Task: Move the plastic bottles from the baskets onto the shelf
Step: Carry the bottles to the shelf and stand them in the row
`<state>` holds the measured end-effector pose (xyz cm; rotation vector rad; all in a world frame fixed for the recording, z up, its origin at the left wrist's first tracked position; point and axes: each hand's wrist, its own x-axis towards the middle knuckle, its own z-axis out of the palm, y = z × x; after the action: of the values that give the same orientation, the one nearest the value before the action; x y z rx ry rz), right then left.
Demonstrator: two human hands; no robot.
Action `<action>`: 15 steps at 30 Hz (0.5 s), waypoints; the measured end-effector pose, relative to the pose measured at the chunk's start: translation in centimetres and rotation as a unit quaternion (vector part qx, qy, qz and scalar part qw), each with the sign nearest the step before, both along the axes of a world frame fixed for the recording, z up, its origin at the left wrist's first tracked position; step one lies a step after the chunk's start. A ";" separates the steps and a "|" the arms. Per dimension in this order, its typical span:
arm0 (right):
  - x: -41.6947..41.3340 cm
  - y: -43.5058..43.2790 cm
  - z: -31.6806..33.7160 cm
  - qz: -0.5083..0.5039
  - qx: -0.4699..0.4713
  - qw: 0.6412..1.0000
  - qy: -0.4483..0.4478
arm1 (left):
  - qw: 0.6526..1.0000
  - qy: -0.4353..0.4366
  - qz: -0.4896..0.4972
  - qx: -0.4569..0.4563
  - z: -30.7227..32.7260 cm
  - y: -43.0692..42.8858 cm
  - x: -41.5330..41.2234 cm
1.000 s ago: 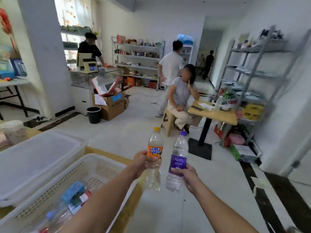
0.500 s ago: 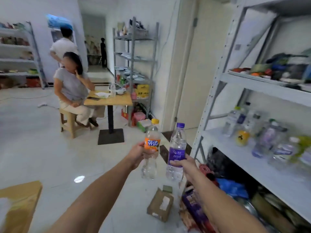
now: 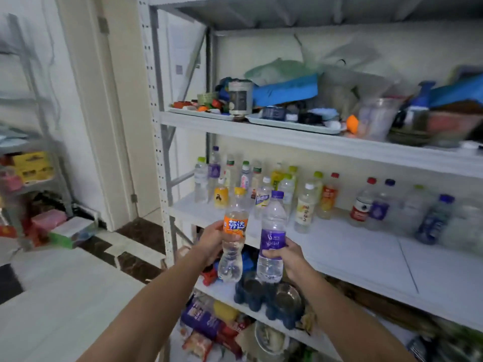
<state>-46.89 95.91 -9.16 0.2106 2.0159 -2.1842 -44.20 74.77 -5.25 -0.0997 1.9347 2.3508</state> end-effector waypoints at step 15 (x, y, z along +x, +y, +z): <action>-2.7 13.7 -3.1 -0.229 -0.026 0.973 -0.016 | 0.979 0.004 -0.203 -0.017 -2.7 15.1 -13.3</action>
<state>-49.63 109.62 -12.24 0.7666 2.0469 -2.4634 -57.51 89.88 -7.92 0.2772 1.7930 2.0529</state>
